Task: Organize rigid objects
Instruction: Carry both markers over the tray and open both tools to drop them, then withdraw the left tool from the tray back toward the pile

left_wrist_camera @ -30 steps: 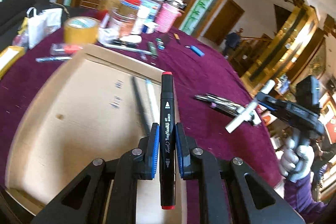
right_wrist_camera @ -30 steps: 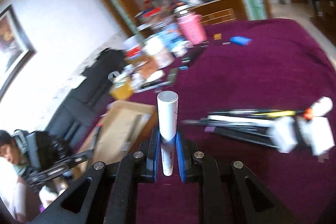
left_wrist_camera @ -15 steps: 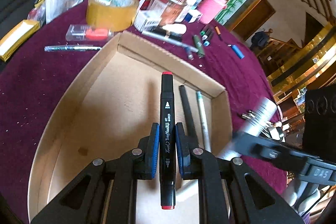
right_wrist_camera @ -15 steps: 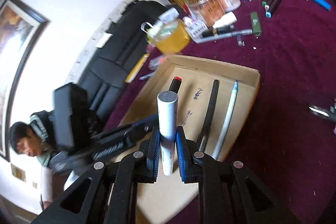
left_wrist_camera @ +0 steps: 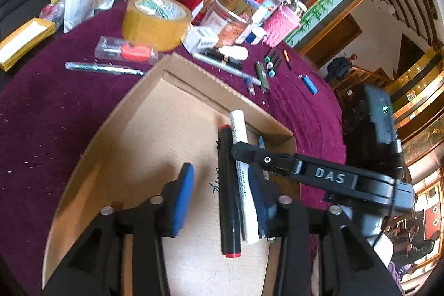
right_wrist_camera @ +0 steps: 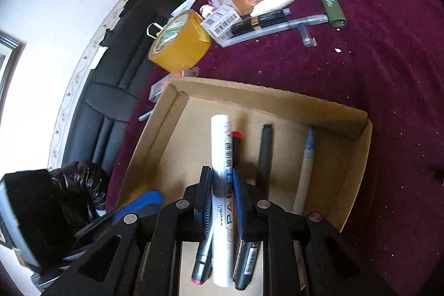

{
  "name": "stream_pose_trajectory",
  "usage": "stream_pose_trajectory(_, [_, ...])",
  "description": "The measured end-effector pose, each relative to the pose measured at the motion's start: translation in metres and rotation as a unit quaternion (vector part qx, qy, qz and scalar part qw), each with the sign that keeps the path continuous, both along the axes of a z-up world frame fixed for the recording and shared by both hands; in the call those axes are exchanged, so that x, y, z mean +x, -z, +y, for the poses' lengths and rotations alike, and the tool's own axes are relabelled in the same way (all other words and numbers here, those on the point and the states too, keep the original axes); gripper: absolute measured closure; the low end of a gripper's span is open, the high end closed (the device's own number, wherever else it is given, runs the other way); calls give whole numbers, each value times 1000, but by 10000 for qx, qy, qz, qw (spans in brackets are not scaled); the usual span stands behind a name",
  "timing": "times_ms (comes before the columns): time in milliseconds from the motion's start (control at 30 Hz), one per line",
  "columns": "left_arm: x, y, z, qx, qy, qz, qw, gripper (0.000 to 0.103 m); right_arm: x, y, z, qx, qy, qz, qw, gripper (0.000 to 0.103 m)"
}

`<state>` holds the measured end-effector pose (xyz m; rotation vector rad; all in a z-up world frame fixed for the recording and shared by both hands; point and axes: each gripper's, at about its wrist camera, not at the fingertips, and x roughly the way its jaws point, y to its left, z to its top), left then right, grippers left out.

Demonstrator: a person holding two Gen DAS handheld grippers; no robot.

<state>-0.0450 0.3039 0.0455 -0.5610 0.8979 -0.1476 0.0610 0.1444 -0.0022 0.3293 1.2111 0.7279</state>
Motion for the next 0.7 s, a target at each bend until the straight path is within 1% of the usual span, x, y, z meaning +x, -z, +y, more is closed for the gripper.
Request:
stream_pose_trajectory(33, [-2,-3,0,-13,-32,-54,10000,57,-2,-2,-1,0,6,-30,10000,83])
stream_pose_trajectory(100, [-10,-9,1,-45,-98,-162,9998,50,-6,-7,-4,-21,33,-128,9999,76])
stream_pose_trajectory(167, [-16,-15,0,-35,-137,-255,9996,45,-11,-15,-12,11,81,-292,9995,68])
stream_pose_trajectory(200, [-19,-17,-1,-34,-155,-287,9995,42,-14,-21,-19,-8,125,-414,9991,60])
stream_pose_trajectory(233, [-22,-18,-1,-49,-175,-303,9994,41,-17,-26,-25,-39,172,-532,9984,53])
stream_pose_trajectory(267, [-25,-19,-1,-78,-197,-313,9993,40,-21,-32,-32,-70,236,-666,9975,51])
stream_pose_trajectory(400, [-32,-19,-1,-170,-296,-265,9991,39,-35,-51,-61,-161,410,-1153,9923,51])
stream_pose_trajectory(467, [-34,-20,-3,-161,-338,-234,9990,39,-45,-62,-81,-234,559,-1498,9869,51])
stream_pose_trajectory(500, [-36,-22,-7,-134,-338,-227,9991,39,-51,-69,-93,-312,656,-1747,9819,51])
stream_pose_trajectory(533, [-37,-24,-10,-112,-319,-233,9992,39,-58,-77,-103,-414,759,-2017,9756,50])
stream_pose_trajectory(567, [-38,-27,-16,-70,-271,-256,9993,39,-70,-88,-117,-623,947,-2477,9622,49])
stream_pose_trajectory(600, [-39,-30,-21,-27,-221,-288,9993,39,-79,-95,-127,-782,1080,-2800,9507,39])
stream_pose_trajectory(633, [-41,-34,-30,28,-133,-346,9993,39,-90,-103,-137,-986,1263,-3210,9334,20])
stream_pose_trajectory(667, [-42,-38,-37,67,-58,-394,9992,38,-102,-110,-150,-1176,1495,-3625,9124,2])
stream_pose_trajectory(700, [-42,-43,-47,125,58,-460,9988,35,-111,-115,-164,-1316,1777,-3992,8898,0])
